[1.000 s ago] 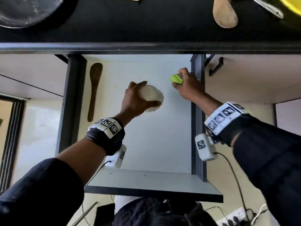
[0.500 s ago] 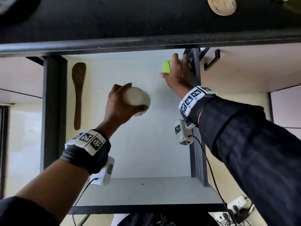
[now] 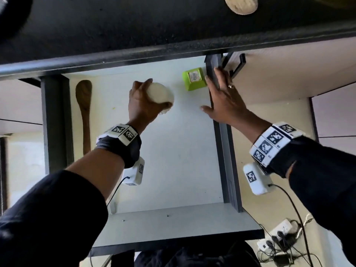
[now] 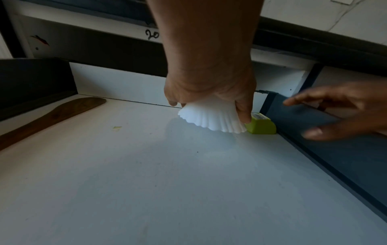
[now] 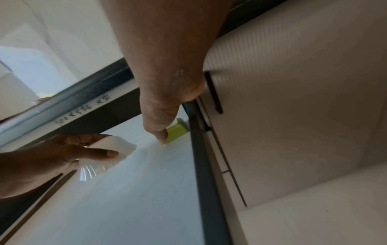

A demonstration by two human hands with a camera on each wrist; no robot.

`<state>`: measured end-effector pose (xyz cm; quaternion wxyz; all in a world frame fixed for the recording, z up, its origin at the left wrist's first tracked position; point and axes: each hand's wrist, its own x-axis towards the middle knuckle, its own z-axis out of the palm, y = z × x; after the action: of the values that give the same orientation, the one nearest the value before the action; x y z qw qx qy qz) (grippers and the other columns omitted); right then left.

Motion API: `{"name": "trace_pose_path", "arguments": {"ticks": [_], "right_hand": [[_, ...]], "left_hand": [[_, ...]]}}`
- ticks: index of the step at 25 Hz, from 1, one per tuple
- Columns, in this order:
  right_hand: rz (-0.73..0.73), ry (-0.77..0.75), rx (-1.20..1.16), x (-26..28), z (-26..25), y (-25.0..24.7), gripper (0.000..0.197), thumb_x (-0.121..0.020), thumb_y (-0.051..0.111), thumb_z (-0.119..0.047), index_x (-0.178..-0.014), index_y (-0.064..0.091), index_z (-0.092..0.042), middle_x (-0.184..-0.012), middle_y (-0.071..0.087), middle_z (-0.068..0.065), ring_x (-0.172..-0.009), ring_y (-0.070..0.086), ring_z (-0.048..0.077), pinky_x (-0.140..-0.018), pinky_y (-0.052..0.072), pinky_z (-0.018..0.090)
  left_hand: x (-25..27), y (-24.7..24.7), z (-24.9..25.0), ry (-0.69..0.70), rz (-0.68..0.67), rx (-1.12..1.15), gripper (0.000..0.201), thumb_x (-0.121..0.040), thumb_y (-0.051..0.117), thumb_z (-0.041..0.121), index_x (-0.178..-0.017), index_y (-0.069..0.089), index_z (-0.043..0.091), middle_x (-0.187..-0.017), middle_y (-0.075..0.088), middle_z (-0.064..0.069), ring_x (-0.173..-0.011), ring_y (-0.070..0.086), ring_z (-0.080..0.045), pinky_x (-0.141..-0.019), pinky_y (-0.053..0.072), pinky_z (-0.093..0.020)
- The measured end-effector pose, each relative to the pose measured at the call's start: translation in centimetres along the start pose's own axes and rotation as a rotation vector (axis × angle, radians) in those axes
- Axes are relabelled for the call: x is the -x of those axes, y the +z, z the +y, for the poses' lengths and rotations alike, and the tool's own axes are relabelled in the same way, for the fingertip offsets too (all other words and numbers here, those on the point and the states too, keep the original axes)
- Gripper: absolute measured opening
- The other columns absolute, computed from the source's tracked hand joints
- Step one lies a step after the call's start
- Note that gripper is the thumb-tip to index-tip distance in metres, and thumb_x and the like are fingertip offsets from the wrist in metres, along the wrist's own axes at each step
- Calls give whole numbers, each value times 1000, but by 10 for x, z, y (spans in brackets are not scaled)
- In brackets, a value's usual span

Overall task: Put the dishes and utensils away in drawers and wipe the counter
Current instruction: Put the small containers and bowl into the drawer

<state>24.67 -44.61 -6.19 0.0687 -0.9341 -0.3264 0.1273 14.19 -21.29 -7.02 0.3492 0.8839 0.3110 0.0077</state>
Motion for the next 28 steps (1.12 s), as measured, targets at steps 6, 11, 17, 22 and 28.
{"name": "trace_pose_path", "arguments": {"ticks": [6, 11, 17, 22, 28], "right_hand": [[64, 60, -1, 10, -5, 23, 75, -91, 54, -45, -151, 28, -8, -163, 5, 14, -150, -6, 38, -112, 35, 45], [79, 70, -1, 7, -5, 22, 67, -89, 56, -35, -148, 35, -9, -163, 11, 14, -150, -2, 37, -106, 43, 42], [65, 86, 24, 5, -7, 21, 67, -87, 57, -34, -146, 35, -10, -163, 10, 13, -150, -4, 35, -105, 44, 39], [82, 83, -8, 10, -8, 22, 68, -86, 59, -31, -145, 36, -9, -162, 13, 14, -150, -3, 35, -107, 43, 40], [108, 73, -46, 19, -9, 24, 67, -85, 60, -24, -145, 35, -9, -162, 15, 13, -151, -4, 34, -109, 39, 40]], "left_hand": [[-28, 17, 5, -4, 42, -65, 97, -52, 88, 50, -137, 50, 22, -128, 49, -4, -119, 47, -26, -96, 45, -36], [-42, 26, 2, 2, 58, -61, 98, -58, 86, 51, -142, 45, 20, -133, 47, -6, -122, 47, -26, -96, 44, -35], [-55, 37, -1, 71, 37, -72, 98, -63, 82, 50, -144, 39, 17, -138, 44, -7, -123, 47, -26, -93, 46, -36], [-40, 43, 10, 158, 95, -294, 97, -74, 70, 56, -149, 29, 11, -153, 26, -19, -138, 32, -35, -112, 32, -46], [-10, 64, 45, 629, -19, -643, 68, -87, 63, 44, -144, 42, 14, -147, 43, -14, -133, 40, -35, -114, 23, -50]]}}
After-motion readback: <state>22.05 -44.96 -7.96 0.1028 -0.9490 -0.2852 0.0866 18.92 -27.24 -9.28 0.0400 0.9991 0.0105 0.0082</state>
